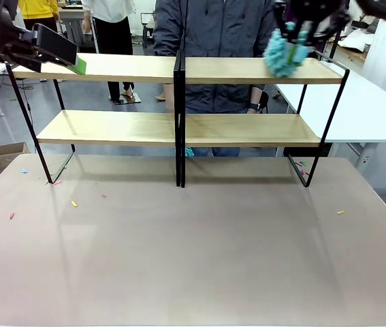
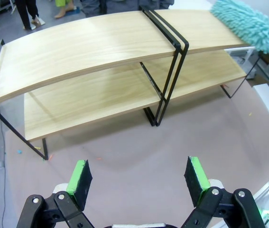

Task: Clean the shelves.
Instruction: Clean another randomly selected level of the Shelf with the Duster.

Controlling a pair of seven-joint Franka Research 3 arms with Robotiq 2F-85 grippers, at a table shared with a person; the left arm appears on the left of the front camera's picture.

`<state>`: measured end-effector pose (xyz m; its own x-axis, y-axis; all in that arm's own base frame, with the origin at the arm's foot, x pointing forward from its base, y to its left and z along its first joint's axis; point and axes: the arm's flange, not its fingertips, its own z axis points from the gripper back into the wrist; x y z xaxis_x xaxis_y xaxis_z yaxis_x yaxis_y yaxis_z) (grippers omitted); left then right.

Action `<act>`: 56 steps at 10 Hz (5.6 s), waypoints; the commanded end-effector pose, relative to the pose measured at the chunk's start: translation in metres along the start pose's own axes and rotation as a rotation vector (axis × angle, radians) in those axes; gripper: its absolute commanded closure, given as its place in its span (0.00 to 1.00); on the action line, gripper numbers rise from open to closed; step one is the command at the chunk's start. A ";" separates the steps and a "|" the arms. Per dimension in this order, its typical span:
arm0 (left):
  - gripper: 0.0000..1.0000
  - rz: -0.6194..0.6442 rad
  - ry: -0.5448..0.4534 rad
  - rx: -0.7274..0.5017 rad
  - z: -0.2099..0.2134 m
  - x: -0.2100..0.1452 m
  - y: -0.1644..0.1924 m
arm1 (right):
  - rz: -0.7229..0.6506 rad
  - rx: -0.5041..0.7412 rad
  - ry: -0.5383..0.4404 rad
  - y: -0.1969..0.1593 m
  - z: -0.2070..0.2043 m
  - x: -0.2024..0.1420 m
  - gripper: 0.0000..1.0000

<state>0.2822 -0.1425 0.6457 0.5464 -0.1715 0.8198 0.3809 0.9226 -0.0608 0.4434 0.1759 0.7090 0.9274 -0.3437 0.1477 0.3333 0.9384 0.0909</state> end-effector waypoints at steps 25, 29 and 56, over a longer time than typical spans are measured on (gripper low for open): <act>0.00 0.001 -0.010 -0.005 0.000 0.000 0.001 | 0.262 0.791 -0.598 -0.365 0.115 -0.062 0.88; 0.00 0.001 -0.010 -0.005 0.000 0.000 0.001 | 0.362 0.681 -0.472 -0.283 0.097 -0.053 0.88; 0.00 0.001 -0.010 -0.005 0.000 0.000 0.001 | 0.658 0.803 0.019 -0.233 0.089 -0.041 0.88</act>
<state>0.2820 -0.1428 0.6460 0.5457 -0.1720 0.8201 0.3813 0.9225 -0.0602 0.3223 -0.0229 0.7771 0.9011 0.1191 0.4170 -0.3559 0.7524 0.5542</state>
